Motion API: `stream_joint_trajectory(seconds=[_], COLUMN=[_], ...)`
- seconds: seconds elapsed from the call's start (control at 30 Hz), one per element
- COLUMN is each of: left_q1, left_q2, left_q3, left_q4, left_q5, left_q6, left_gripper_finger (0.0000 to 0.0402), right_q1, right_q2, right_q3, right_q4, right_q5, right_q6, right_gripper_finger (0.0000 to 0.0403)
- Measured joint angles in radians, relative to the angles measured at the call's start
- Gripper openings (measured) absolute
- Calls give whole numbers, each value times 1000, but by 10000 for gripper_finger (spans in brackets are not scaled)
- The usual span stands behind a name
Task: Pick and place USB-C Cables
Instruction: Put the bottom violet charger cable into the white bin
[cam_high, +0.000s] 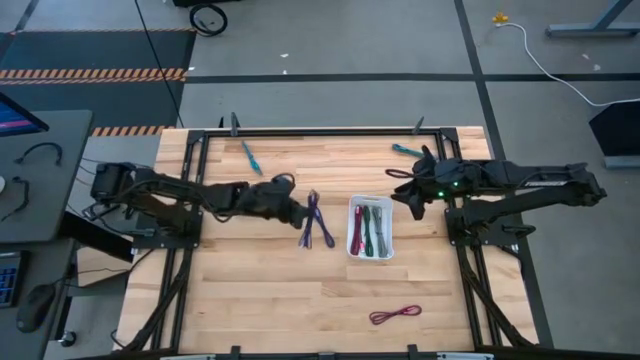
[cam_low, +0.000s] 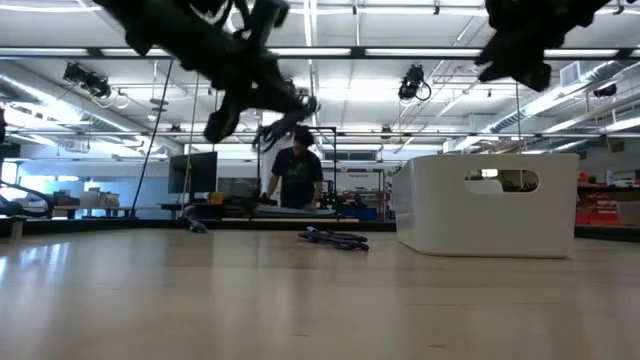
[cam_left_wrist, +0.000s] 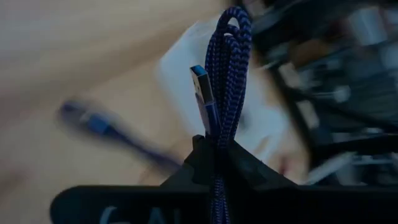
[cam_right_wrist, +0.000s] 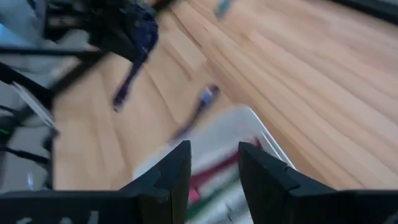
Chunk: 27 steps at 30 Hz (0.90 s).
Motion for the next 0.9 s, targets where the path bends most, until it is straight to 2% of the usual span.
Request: stream_joint_trajectory(seconds=[0.2, 0.3, 0.5, 0.63, 0.77, 0.9], left_q1=[11, 11, 11, 11, 13, 14], left_q2=[-36, -36, -31, -32, -32, -32], left_q3=[8, 46, 125, 150, 153, 153], left_q4=[214, 230, 202, 191, 186, 175], left_q5=[-3, -1, 0, 0, 2, 11], left_q6=[217, 315, 436, 465, 468, 468], left_gripper_finger=[17, 18, 18, 20, 21, 21], right_q1=[-38, -57, -64, -60, -55, -55], right_q2=[120, 220, 426, 521, 587, 636], right_q3=[0, 0, 0, 5, 35, 80], right_q4=[350, 579, 968, 1127, 1194, 1221], right_q5=[-78, -125, -130, -139, -177, -222], right_q6=[-48, -58, -51, -32, -61, -95], right_gripper_finger=[147, 159, 197, 229, 256, 262])
